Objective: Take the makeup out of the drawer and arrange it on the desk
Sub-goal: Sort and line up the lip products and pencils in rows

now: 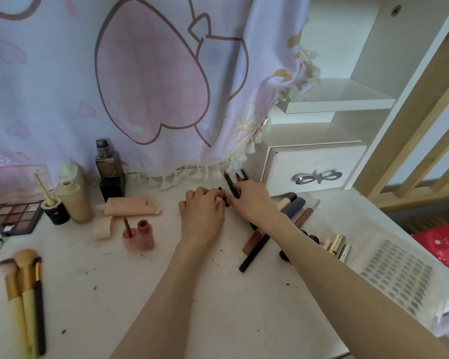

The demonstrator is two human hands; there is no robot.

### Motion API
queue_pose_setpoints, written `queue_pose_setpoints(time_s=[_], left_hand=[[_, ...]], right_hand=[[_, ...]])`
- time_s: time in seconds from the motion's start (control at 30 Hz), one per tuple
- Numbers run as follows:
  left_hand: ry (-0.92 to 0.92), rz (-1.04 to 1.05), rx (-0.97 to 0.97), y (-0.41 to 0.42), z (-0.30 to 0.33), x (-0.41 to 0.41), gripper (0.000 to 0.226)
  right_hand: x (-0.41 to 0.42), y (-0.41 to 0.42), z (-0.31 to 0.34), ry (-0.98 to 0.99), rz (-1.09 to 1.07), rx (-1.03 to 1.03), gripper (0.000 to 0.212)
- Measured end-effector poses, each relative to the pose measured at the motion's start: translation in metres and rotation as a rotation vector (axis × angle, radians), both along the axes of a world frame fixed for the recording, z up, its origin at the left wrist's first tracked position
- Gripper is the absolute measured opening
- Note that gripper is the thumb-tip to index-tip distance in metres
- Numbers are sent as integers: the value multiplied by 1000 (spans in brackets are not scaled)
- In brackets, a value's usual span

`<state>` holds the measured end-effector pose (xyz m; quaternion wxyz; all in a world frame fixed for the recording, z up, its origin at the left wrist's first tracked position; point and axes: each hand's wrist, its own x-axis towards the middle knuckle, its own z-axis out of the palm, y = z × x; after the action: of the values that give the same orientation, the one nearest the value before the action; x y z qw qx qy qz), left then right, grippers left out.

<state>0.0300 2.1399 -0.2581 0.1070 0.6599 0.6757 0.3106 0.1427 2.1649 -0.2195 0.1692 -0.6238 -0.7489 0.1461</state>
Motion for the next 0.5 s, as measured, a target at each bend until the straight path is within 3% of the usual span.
queue_pose_setpoints(time_s=[0.27,0.37,0.5], left_hand=[[-54,18,-12,0,1,-2,32],[-69,24,-10,0,1,-3,33],[-57,29,-12,1,0,-3,34]], right_hand=[[-8,2,-5,-15,16,-18,20],[-5,1,-2,-15,12,8,34],[2,-7,0,-29,11,88,22]])
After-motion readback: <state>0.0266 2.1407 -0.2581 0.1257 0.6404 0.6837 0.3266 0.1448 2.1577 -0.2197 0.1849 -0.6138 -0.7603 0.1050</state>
